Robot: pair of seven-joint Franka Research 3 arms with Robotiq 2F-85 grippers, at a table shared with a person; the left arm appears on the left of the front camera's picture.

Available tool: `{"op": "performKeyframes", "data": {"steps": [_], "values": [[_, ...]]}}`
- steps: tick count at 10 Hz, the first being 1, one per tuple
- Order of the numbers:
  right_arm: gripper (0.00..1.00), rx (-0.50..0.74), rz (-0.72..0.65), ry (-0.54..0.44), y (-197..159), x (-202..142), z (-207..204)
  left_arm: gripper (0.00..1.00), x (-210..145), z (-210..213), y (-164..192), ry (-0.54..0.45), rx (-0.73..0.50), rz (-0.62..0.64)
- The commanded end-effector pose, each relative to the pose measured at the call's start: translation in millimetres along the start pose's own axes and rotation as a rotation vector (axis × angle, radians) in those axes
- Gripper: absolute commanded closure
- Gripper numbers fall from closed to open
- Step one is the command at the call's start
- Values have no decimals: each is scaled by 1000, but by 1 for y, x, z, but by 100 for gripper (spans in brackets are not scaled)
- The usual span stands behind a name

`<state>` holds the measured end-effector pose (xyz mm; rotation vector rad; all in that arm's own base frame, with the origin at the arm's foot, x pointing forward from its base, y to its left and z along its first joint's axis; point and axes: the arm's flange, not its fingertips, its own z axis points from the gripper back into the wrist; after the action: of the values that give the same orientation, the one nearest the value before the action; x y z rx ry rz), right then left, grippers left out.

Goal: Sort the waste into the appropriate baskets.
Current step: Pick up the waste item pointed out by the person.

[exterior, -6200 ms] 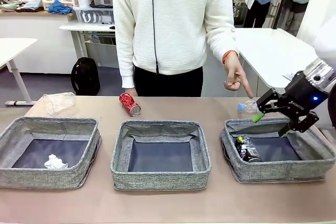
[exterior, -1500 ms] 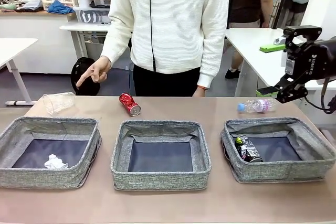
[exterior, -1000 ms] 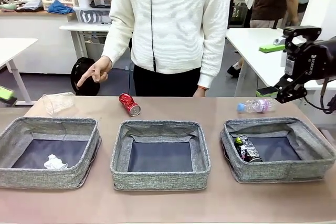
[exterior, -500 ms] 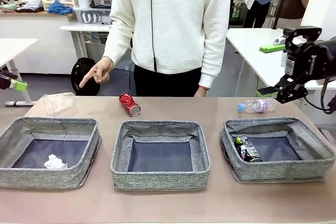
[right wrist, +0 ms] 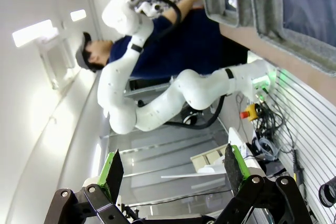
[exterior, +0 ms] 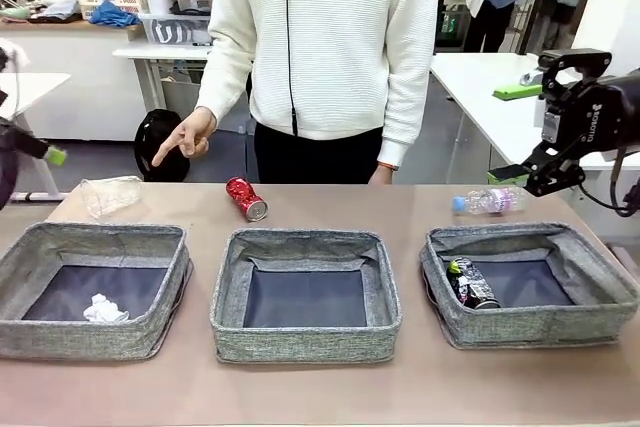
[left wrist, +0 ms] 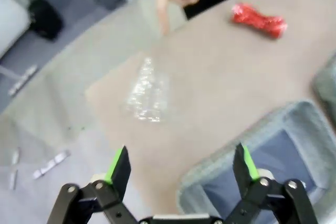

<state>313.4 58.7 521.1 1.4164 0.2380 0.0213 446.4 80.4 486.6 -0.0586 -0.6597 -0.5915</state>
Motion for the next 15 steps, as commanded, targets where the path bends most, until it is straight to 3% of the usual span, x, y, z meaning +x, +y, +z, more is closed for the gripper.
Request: {"op": "performKeyframes", "data": {"steps": [1, 6, 11, 15], "values": [[0, 23, 6, -2, 2, 0, 0, 0, 40, -40, 20, 108, 40, 26], [0, 23, 6, -2, 2, 0, 0, 0, 67, -132, 43, 230, 26, -45], [0, 23, 6, -2, 2, 0, 0, 0, 55, -199, 46, 345, 4, -144], [0, 23, 6, -2, 2, 0, 0, 0, 49, -226, 52, 376, 17, -142]]}}
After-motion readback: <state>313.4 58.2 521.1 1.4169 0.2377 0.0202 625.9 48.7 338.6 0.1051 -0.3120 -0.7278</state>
